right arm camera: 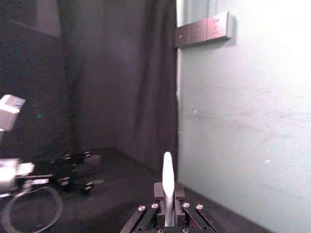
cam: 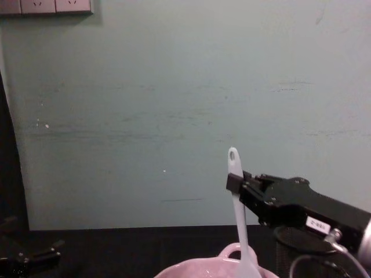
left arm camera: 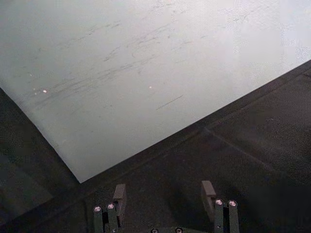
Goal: Use the one hand to pick up the spoon and stir the clear water in the bowl.
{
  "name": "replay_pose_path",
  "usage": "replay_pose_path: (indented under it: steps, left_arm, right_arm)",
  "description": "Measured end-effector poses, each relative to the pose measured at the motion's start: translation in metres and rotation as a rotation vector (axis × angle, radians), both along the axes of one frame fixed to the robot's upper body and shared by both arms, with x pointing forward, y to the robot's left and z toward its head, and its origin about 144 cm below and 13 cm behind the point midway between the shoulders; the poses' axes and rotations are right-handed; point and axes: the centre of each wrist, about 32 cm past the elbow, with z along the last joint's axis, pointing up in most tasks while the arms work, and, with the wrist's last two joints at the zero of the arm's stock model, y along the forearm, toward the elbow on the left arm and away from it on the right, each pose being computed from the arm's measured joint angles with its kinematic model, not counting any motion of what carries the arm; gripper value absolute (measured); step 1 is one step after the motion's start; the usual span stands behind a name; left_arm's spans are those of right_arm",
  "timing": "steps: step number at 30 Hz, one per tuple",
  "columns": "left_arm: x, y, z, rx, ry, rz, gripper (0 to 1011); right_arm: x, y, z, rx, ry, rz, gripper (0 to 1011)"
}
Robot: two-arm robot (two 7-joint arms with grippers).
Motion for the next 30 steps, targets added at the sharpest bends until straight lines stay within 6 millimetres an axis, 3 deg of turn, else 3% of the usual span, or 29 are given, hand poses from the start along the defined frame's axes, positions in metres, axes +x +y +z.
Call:
replay_pose_path:
  steps: [8, 16, 23, 30]
  left_arm:
    - [0.000, 0.000, 0.000, 0.000, 0.000, 0.000, 1011]
    - [0.000, 0.000, 0.000, 0.000, 0.000, 0.000, 1011]
    - [0.000, 0.000, 0.000, 0.000, 0.000, 0.000, 1011]
    - [0.000, 0.000, 0.000, 0.000, 0.000, 0.000, 1011]
  right_arm:
    - [-0.017, 0.003, -0.005, 0.035, 0.067, 0.099, 114]
    - [-0.021, 0.028, -0.005, 0.096, 0.056, 0.184, 116]
    - [-0.005, 0.047, -0.014, 0.077, -0.015, 0.133, 114]
    - [0.017, 0.044, -0.019, 0.039, -0.077, 0.009, 116]
